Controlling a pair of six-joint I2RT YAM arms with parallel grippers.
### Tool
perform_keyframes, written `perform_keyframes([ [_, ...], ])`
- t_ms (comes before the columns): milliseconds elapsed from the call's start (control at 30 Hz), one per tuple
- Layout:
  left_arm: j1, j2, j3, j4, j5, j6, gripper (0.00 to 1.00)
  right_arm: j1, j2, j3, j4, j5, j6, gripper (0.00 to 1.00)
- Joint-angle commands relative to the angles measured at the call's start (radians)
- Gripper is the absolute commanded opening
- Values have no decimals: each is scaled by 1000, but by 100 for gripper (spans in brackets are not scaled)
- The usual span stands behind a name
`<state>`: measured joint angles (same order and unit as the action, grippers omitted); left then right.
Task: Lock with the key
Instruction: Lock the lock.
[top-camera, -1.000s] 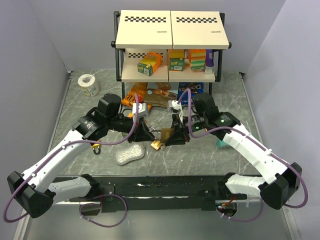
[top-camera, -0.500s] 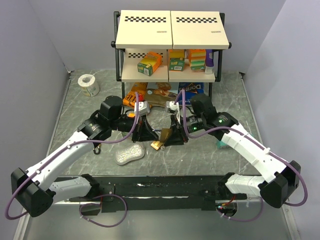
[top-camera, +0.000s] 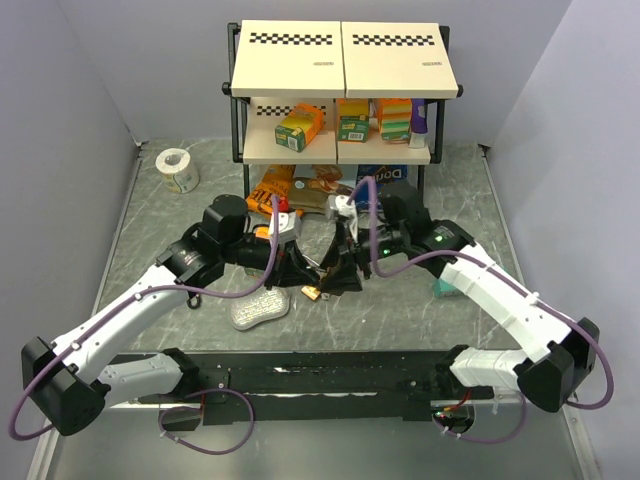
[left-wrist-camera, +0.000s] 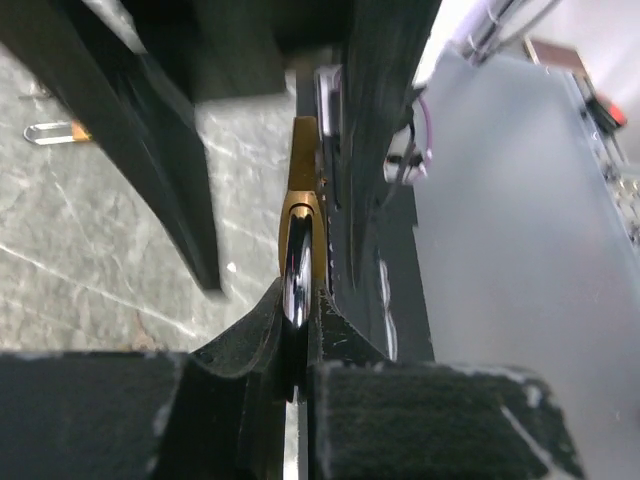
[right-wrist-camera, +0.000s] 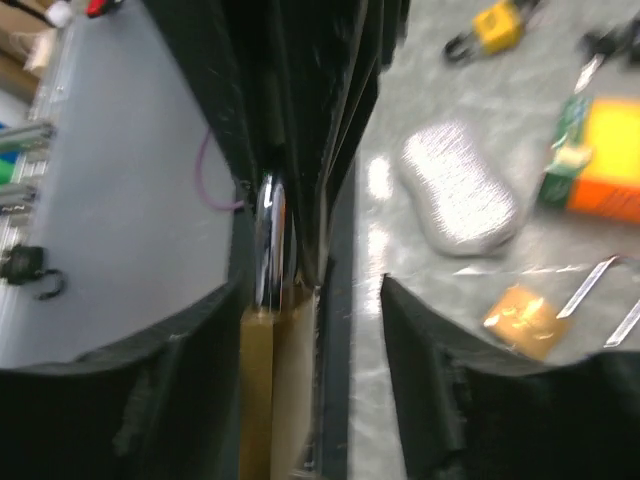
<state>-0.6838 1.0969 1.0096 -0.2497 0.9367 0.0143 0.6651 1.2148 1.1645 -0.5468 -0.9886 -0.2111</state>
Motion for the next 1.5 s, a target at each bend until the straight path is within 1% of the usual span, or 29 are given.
perform_keyframes([
  [0,78,-34,43,-38,86,150,1,-91,-92,32,-31,-38,-88,72],
  [33,89,-37,46,-46,96,154,1,-110,-106,18,-62,-29,-132,72],
  [67,96,-37,53,-60,102,171,1,-128,-124,14,-120,-28,-152,72],
  [167,99,-38,54,-65,120,162,1,-177,-142,6,-200,-41,-198,69],
  [200,99,-40,49,-40,125,151,1,-179,-143,6,-215,-42,-218,66],
  [333,101,-37,40,-2,134,121,1,-176,-124,-2,-205,-51,-192,59],
  [467,101,-29,49,-5,143,124,1,-173,-86,-11,-177,-48,-180,58],
  [567,101,-28,52,-10,143,127,1,-165,-57,1,-182,-56,-188,54],
  [667,101,-31,44,1,140,121,1,-144,-44,3,-157,-59,-172,47],
  [800,99,-34,41,6,136,118,1,-131,-35,-5,-148,-61,-169,31],
  [833,99,-34,44,4,133,119,1,-133,-34,-6,-154,-62,-175,29],
  [867,99,-34,41,3,131,119,1,-131,-34,-6,-168,-62,-185,24],
  [900,101,-34,40,0,129,119,1,-133,-31,-3,-179,-62,-204,22],
  [933,102,-35,35,1,126,116,1,-131,-29,-3,-186,-64,-212,17],
  [967,108,-35,34,4,126,112,1,-133,-29,-2,-205,-65,-220,7],
  [1000,113,-34,30,15,128,105,1,-134,-29,-2,-214,-64,-241,0],
  [1100,132,-28,26,14,139,98,1,-150,-29,-9,-277,-47,-303,0],
  [1300,167,-17,43,-26,151,150,1,-288,-49,-63,-370,-24,-407,0],
  [1367,174,-15,41,-28,148,157,1,-341,-49,-83,-371,-3,-418,0],
  [1400,175,-14,34,-28,143,161,1,-360,-41,-95,-343,16,-409,0],
  [1467,173,-6,24,-14,137,161,1,-422,-21,-132,-293,75,-351,0],
])
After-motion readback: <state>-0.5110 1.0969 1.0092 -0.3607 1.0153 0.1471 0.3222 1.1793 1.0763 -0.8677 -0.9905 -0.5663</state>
